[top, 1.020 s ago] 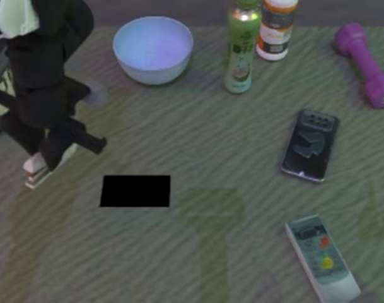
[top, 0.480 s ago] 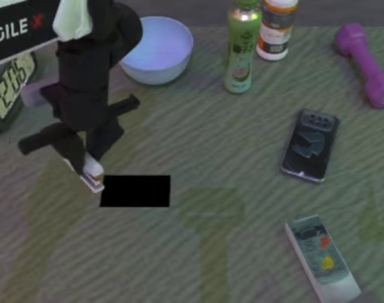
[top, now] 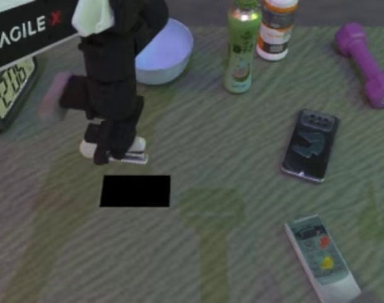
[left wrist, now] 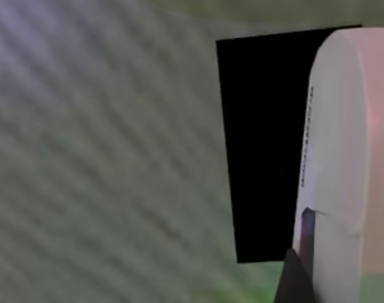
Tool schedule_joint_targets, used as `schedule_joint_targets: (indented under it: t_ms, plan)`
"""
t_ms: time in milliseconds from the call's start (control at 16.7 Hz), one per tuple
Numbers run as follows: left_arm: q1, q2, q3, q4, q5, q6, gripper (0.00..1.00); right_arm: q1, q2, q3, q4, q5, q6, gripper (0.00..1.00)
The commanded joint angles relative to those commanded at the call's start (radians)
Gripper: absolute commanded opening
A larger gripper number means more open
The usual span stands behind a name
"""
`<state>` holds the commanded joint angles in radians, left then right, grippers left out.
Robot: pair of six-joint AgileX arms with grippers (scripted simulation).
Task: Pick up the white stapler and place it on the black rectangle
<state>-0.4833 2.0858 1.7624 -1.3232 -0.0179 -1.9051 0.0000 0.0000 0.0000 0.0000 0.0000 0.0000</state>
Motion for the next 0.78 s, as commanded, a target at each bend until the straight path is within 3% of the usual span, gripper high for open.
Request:
schedule_joint_targets:
  t_ms: [240,780]
  plan:
    - [-0.011,-0.017,0.010,0.040,0.018,-0.139,0.00,0.000,0.000,0.000,0.000,0.000,0.000,1.00]
    - [-0.002,-0.009,-0.023,0.082,0.018,-0.148,0.00,0.000,0.000,0.000,0.000,0.000,0.000,1.00]
